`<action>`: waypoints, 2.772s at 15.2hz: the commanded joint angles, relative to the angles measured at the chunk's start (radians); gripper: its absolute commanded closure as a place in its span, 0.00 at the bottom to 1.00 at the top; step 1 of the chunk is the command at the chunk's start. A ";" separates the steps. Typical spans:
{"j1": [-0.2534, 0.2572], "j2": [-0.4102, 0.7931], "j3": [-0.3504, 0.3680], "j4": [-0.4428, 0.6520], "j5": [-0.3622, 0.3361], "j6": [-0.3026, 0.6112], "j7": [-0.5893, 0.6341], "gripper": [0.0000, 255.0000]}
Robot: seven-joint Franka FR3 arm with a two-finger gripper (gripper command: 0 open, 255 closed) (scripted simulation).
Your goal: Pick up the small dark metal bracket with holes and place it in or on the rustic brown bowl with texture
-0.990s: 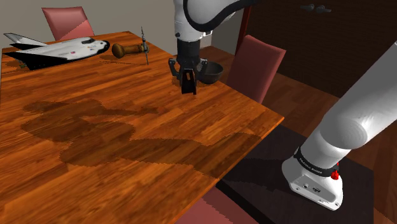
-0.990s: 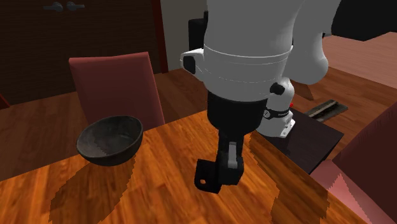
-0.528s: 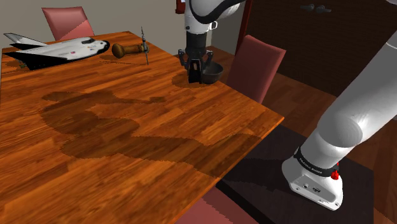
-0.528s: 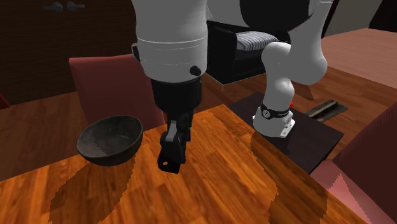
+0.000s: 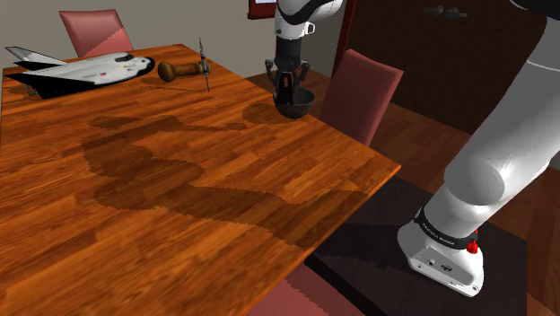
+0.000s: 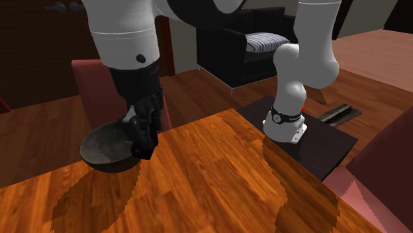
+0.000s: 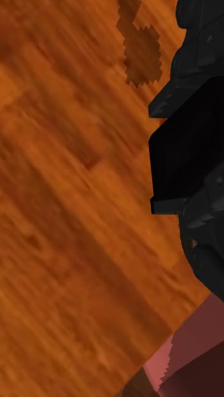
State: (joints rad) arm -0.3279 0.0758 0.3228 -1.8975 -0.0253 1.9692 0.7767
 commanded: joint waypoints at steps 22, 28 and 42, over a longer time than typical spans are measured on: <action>-0.103 0.286 -0.098 0.242 -0.061 0.039 -0.189 1.00; -0.103 0.294 -0.099 0.228 -0.063 0.060 -0.187 1.00; -0.103 0.262 -0.095 0.310 -0.054 -0.054 -0.194 0.00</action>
State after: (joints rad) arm -0.4320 0.3353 0.2276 -1.6044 -0.0789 1.9320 0.5828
